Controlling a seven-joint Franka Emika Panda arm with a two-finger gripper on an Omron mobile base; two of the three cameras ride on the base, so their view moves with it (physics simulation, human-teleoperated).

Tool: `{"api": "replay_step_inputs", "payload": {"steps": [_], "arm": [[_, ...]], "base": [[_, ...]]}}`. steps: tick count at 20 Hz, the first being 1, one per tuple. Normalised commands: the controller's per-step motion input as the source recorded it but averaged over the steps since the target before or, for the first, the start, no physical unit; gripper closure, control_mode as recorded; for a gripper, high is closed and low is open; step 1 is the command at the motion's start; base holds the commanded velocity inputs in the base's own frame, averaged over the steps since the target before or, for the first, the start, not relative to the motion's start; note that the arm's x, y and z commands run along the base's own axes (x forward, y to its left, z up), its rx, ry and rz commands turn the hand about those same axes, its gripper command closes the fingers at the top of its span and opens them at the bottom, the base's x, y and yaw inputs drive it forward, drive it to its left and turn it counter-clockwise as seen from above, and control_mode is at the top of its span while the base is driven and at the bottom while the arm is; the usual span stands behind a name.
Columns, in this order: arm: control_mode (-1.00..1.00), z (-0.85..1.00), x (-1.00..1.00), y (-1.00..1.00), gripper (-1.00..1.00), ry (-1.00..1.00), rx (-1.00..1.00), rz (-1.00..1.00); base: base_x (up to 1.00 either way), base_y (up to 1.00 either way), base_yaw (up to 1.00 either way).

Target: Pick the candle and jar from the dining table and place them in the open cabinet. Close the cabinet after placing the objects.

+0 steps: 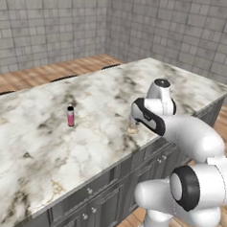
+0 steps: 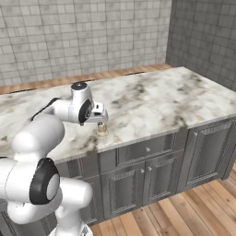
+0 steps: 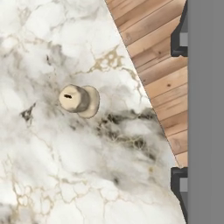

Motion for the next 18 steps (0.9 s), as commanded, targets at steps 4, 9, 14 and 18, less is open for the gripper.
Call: {"api": "replay_step_inputs", "payload": {"steps": [4,9,14,18], "arm": [[-1.00,-0.20,0.31,0.00,-1.00,0.00,0.00,0.00],[-1.00,-0.23,0.29,0.00,-1.00,0.00,0.00,0.00],[-1.00,-0.22,0.26,0.00,-1.00,0.00,0.00,0.00],[-1.00,-0.18,0.24,0.00,-1.00,0.00,0.00,0.00]], "base": [[0.00,0.00,0.00],[0.00,0.00,0.00],[0.00,0.00,0.00],[0.00,0.00,0.00]]}}
